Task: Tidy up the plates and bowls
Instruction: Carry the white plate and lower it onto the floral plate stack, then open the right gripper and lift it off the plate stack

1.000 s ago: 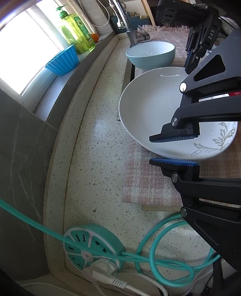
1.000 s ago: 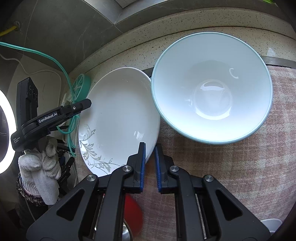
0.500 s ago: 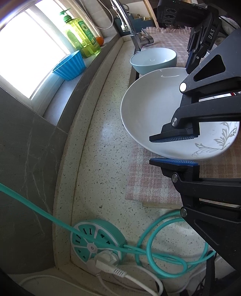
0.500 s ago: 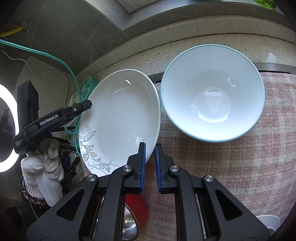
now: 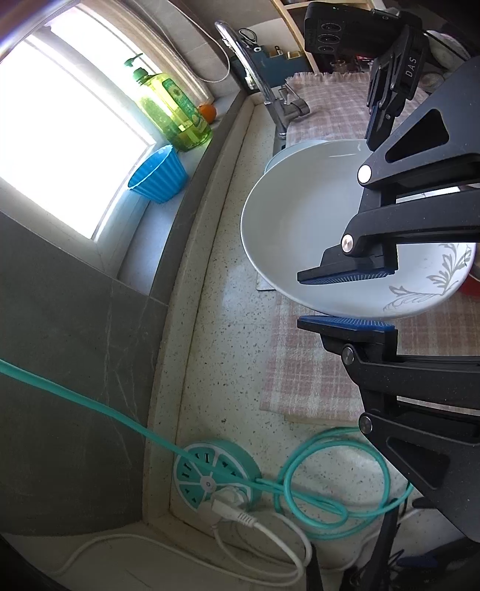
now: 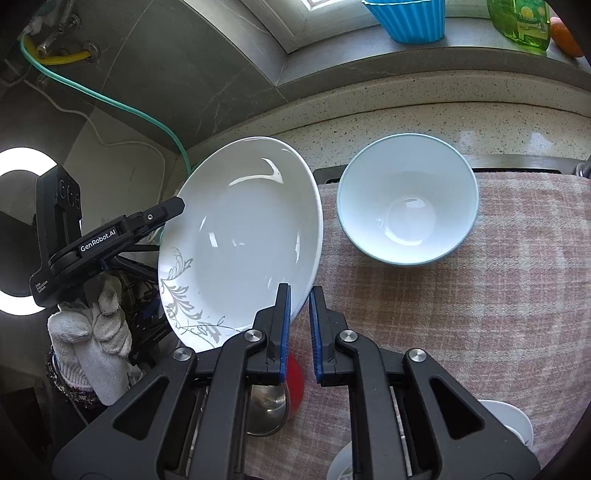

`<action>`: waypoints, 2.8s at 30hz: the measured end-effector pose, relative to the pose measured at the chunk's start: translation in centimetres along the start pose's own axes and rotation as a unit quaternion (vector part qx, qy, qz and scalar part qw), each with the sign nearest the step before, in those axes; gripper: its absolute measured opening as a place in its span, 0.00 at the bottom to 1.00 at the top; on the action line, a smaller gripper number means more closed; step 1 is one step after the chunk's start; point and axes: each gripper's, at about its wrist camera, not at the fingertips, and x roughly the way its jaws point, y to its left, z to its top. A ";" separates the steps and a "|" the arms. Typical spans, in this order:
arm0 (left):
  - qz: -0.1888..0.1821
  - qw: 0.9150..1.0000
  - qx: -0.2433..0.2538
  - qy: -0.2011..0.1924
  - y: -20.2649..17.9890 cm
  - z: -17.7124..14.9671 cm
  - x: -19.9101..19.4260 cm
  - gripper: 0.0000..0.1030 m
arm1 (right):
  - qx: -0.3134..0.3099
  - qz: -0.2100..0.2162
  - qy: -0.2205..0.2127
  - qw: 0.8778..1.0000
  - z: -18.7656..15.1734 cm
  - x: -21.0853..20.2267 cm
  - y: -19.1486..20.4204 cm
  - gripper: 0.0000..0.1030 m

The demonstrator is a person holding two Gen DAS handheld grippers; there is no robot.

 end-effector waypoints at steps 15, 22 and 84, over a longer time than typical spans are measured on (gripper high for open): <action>-0.015 0.999 0.003 -0.035 -6.8 -4.8 -3.6 0.14 | -0.030 0.007 -0.004 1.000 -3.2 -8.0 -2.7 0.10; -0.024 0.999 -0.001 -0.040 -10.3 -8.3 -4.3 0.14 | -0.043 0.002 0.006 0.999 -5.4 -10.8 -5.0 0.10; -0.028 0.996 -0.051 0.075 -15.3 -22.6 1.2 0.14 | -0.129 -0.115 0.113 0.978 -15.1 -10.3 -12.6 0.16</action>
